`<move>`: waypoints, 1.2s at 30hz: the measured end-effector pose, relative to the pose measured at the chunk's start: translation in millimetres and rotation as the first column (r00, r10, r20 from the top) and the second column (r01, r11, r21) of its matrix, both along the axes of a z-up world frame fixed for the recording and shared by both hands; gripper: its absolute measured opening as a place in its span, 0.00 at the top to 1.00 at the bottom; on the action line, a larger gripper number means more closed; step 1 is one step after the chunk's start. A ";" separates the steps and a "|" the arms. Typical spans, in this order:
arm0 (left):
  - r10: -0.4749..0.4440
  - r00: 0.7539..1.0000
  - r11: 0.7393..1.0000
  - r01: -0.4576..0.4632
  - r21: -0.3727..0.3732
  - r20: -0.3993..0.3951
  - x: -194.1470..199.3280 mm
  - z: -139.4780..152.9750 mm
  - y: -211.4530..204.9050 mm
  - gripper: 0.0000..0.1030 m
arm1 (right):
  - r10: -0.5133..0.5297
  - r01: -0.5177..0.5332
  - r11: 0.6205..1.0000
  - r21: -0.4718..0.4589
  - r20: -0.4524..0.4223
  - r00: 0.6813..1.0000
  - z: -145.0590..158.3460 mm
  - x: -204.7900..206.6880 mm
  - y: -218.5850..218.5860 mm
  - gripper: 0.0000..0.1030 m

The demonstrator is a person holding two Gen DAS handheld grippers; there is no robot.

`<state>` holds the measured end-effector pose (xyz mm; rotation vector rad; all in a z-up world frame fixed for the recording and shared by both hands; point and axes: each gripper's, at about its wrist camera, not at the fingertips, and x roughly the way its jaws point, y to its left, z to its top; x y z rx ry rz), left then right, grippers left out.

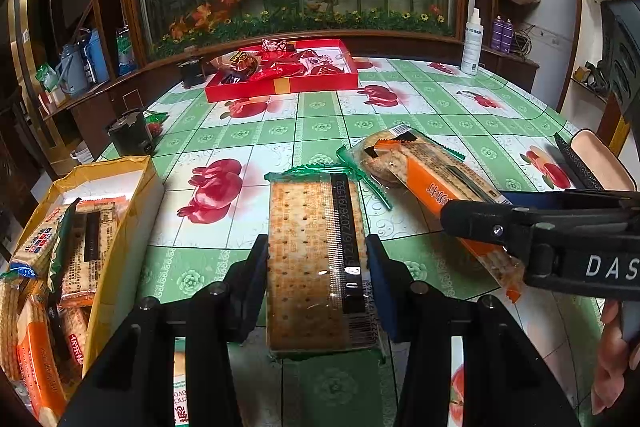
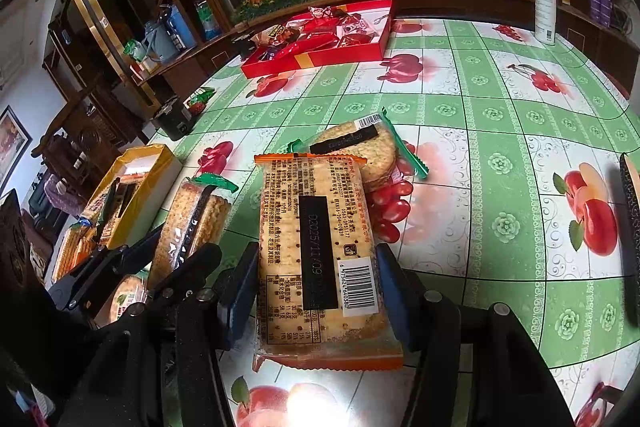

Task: Organize snacks
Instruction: 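Lift both held cracker packs off the table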

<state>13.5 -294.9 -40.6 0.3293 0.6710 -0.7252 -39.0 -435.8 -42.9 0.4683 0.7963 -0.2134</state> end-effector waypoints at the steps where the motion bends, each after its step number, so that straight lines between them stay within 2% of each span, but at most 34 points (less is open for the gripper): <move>1: 0.001 1.000 1.000 -0.001 0.000 0.000 0.1 -0.1 0.3 0.56 | 0.001 -0.001 1.000 -0.001 0.000 1.000 0.2 -0.1 0.0 0.41; 31: 0.013 1.000 1.000 -0.013 -0.020 0.019 1.2 8.9 3.5 0.56 | -0.010 0.010 1.000 0.012 0.035 0.999 6.3 -6.2 -1.9 0.41; 36: 0.010 0.999 0.998 -0.008 -0.062 0.033 -5.1 26.6 14.5 0.56 | -0.022 0.022 1.000 0.023 0.035 0.999 5.4 -6.6 -5.0 0.41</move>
